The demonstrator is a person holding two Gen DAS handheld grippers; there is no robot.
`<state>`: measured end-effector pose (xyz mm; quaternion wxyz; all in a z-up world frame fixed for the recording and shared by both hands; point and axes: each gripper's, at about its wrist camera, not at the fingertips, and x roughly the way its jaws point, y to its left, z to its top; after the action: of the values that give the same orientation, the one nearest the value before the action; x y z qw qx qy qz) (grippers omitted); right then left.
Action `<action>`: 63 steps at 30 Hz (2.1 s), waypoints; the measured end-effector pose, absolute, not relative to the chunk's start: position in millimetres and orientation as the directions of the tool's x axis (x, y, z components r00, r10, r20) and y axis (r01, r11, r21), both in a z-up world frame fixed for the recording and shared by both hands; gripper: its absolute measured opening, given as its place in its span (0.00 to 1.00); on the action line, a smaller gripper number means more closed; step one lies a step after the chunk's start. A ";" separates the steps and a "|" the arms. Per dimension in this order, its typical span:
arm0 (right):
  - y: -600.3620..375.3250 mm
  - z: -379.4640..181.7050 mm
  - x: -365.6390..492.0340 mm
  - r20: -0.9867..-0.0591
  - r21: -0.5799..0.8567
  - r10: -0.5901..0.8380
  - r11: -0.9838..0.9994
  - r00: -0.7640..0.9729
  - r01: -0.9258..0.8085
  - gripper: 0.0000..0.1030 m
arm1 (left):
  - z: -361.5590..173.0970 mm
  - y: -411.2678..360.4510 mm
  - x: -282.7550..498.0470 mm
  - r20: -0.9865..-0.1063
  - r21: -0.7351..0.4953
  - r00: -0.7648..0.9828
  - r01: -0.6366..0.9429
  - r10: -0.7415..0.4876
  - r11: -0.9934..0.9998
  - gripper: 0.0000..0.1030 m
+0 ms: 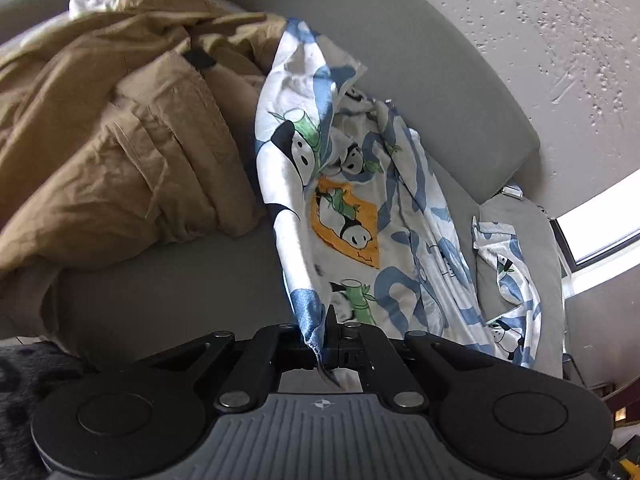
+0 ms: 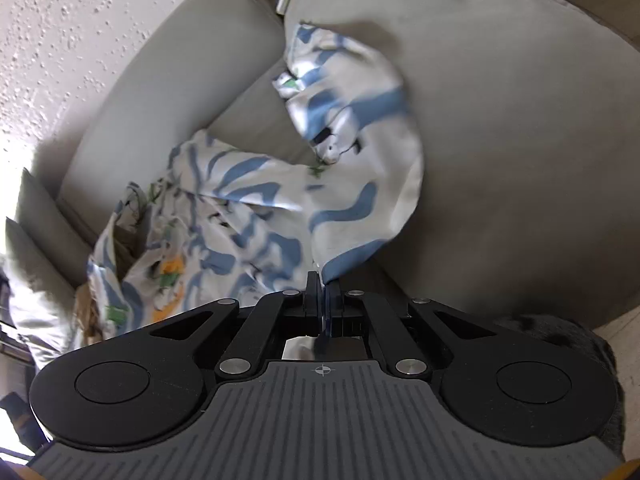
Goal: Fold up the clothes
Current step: 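Raise both tools holding the sheet corners high to shake it out, then lower the held sheet onto the sofa and open both tools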
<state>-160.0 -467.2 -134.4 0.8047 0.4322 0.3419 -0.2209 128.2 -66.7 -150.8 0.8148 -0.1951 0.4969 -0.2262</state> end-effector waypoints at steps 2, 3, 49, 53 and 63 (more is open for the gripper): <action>-468.5 -129.2 -165.8 -0.738 0.546 -0.059 0.533 0.672 0.647 0.01 | -144.6 -63.3 119.3 -0.712 -0.520 0.436 0.198 -0.550 0.831 0.00; -467.5 -126.4 -168.5 -0.738 0.546 -0.058 0.534 0.672 0.646 0.01 | -143.0 -62.2 115.5 -0.710 -0.513 0.448 0.201 -0.544 0.835 0.00; -503.6 396.8 -29.5 0.133 0.305 -0.377 0.896 0.916 0.324 0.01 | 333.6 -102.2 194.1 0.039 -0.605 0.684 0.597 -0.728 0.528 0.00; -509.2 346.6 -39.0 0.024 0.330 -0.366 0.881 0.930 0.339 0.01 | 257.9 -106.5 194.5 -0.083 -0.629 0.682 0.530 -0.727 0.569 0.00; -527.2 87.7 -66.6 -0.411 0.501 -0.239 0.747 0.880 0.437 0.01 | 21.3 -87.9 172.1 -0.419 -0.658 0.577 0.339 -0.701 0.672 0.00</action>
<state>-66.6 -527.2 87.7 0.9205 0.3043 0.1623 -0.1835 172.1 -87.9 21.3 0.8477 -0.2639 0.3428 -0.3069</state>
